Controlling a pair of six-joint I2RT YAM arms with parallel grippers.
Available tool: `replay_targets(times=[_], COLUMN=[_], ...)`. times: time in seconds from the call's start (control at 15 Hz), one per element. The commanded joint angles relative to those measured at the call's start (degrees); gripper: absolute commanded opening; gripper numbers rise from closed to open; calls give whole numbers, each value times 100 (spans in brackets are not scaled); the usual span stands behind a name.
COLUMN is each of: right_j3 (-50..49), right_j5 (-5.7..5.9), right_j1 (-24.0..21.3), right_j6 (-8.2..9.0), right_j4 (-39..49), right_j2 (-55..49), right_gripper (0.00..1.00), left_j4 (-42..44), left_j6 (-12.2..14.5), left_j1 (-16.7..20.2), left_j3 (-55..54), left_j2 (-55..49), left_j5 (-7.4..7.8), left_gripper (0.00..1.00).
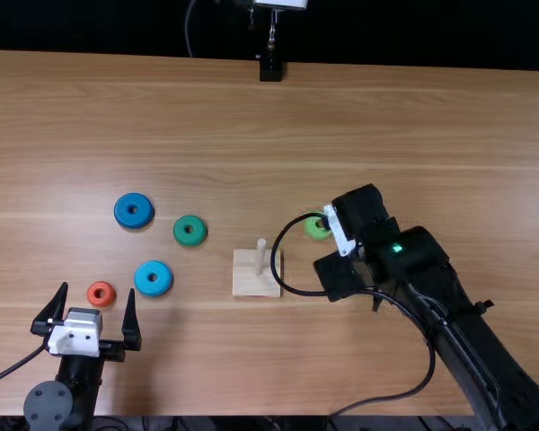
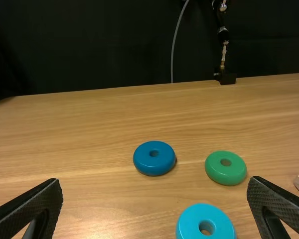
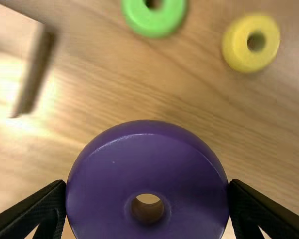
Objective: Build the Hanoi tower: stack the rings onto the peg from bottom to top in this color order: purple, dark blue, light blue, dark green, light green, yellow, orange.
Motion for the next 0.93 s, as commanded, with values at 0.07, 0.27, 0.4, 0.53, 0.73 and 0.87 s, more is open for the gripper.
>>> replay_targets(times=[0.07, 0.27, 0.4, 0.53, 0.73, 0.87], right_j3=[918, 1779, 2236, 2518, 2887, 3036], right_j5=[-175, -671, -713, -713, -713, -713], right_j1=[269, 400, 444, 691, 1016, 1183], right_j6=[-82, -71, -71, -71, -61, -29], right_j4=[-268, -552, -658, -753, -921, -1016], right_j2=[-59, -24, 2, 152, 573, 679], right_gripper=[0, 0, 0, 0, 0, 0], left_j4=[-288, -288, -288, -288, -288, -288], left_j6=[69, 69, 69, 69, 69, 69], left_j1=[49, 49, 49, 49, 49, 49], left_j3=[-102, -102, -102, -102, -102, -102], left_j2=[-69, -69, -69, -69, -69, -69], left_j5=[81, 81, 81, 81, 81, 81], left_gripper=[100, 100, 100, 100, 100, 100])
